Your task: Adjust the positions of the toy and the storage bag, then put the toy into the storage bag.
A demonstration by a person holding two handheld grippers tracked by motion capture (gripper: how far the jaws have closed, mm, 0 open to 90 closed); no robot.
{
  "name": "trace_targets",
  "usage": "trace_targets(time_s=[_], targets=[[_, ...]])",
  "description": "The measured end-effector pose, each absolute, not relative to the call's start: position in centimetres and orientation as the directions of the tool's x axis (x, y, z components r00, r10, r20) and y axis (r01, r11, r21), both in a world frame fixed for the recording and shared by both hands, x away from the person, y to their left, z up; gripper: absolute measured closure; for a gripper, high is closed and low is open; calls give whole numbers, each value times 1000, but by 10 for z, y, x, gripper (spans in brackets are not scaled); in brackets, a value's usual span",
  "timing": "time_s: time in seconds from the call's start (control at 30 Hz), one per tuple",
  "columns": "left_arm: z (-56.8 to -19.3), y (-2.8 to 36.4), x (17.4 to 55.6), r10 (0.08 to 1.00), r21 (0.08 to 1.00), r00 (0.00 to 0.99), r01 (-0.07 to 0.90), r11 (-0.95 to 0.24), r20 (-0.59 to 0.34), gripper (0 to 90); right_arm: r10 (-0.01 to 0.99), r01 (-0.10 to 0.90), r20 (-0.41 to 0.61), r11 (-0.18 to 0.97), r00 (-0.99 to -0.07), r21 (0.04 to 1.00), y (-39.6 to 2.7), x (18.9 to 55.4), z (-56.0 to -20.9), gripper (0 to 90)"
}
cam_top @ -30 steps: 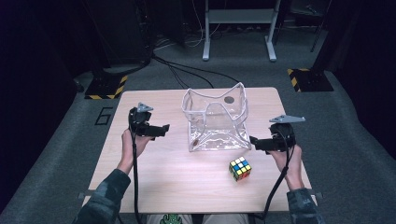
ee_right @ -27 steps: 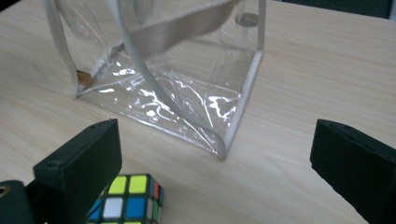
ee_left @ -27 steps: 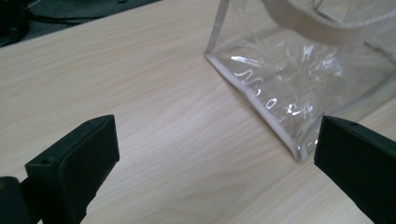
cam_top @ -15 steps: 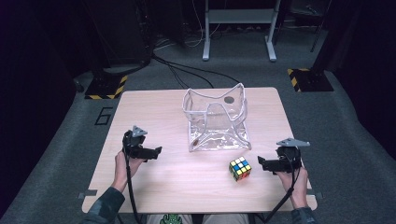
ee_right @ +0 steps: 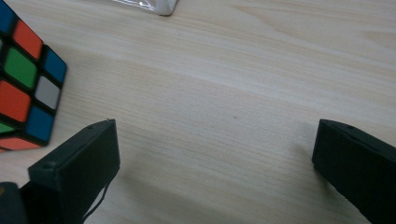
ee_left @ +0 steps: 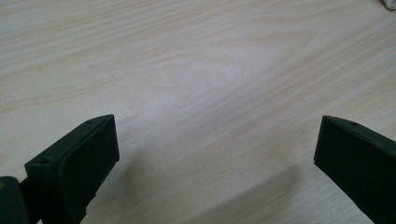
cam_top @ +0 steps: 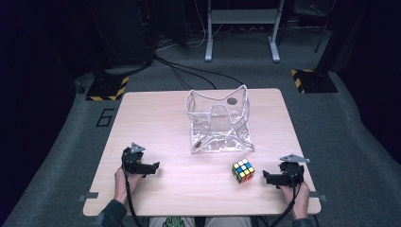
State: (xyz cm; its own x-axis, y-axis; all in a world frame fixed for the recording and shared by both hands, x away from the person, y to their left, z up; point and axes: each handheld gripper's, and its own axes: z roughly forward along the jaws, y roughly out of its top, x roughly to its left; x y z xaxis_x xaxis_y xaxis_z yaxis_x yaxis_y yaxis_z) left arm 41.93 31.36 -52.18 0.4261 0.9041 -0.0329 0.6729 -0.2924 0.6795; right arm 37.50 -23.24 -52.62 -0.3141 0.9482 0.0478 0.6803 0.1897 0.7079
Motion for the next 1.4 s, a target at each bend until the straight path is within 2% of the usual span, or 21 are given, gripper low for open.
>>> trace_targets(time_s=[0.13, 0.67, 0.97, 1.13, 1.4], targets=[[-531, 315, 416, 923, 720, 384, 643, -260, -10, 1, 948, 663, 2, 221, -319, 716, -229, 376, -529, 3], [-531, 313, 416, 941, 719, 339, 656, -231, -8, 1, 947, 655, 1, 221, -321, 722, -229, 379, -530, 12], [-531, 313, 416, 942, 722, 337, 654, -228, -8, 6, 946, 643, -35, 246, -323, 725, -226, 374, -528, 2], [-531, 313, 416, 942, 722, 336, 654, -227, -8, 5, 939, 638, 43, 197, -340, 745, -224, 366, -524, 0], [-531, 312, 416, 943, 718, 332, 658, -227, -6, 5, 929, 608, 74, 175, -362, 775, -211, 354, -511, 0]])
